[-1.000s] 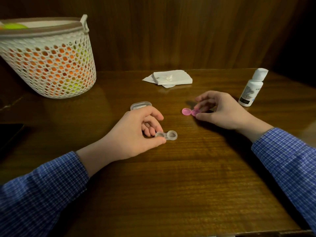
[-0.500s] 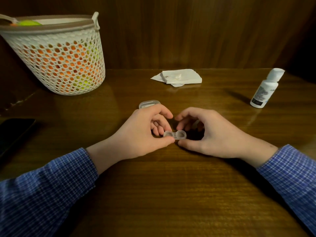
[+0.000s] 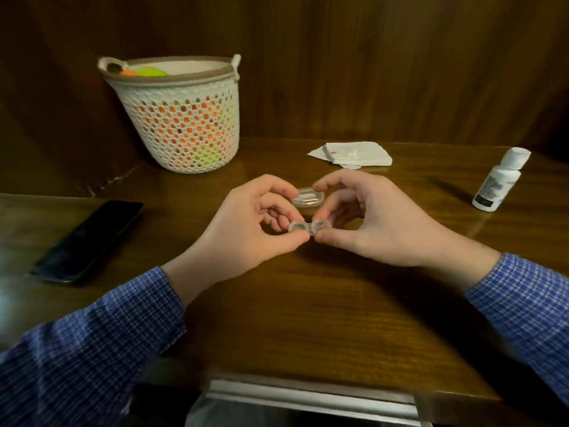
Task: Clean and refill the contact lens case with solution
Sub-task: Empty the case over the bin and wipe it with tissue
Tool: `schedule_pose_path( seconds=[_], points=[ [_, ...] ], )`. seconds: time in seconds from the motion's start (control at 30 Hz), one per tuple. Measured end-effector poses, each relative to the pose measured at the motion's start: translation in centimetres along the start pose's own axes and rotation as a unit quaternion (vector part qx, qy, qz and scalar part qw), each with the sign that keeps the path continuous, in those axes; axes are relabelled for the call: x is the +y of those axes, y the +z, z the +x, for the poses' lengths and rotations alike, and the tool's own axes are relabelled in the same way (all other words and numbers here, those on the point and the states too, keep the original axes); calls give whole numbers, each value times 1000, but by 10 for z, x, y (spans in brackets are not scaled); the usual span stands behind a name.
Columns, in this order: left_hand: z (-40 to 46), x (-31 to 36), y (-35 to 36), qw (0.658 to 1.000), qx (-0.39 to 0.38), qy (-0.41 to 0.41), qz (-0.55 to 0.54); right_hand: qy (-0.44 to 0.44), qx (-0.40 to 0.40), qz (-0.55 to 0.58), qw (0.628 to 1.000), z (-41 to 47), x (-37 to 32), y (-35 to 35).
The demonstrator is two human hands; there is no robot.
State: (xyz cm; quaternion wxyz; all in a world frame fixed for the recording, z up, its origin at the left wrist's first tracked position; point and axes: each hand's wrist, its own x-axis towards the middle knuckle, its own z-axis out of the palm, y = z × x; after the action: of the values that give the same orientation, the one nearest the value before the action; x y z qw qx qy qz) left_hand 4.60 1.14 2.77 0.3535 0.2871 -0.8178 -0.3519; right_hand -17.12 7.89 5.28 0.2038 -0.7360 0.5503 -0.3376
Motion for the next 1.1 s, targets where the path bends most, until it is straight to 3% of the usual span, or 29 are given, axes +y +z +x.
schedule_pose_path(
  seconds=[0.17,0.23,0.43,0.6,0.8,1.1],
  points=[
    [-80,18,-51,991,127,-20,-22,-64,-38,33,997,14,-72,38],
    [-121,21,-69,975,195,-43,-93,-92,-54,55,993,18,-104,63],
    [-236,16,-99,854,378,-63,-351,-166,-99,122,974,18,-194,155],
    [-320,4,-121,775,477,-62,-411,-191,-153,146,959,4,-247,237],
    [-403,-16,-147,745,525,-61,-407,-202,-198,164,945,-12,-290,321],
    [-495,-41,-172,755,581,-118,-281,-202,-265,197,922,-27,-318,417]
  ],
)
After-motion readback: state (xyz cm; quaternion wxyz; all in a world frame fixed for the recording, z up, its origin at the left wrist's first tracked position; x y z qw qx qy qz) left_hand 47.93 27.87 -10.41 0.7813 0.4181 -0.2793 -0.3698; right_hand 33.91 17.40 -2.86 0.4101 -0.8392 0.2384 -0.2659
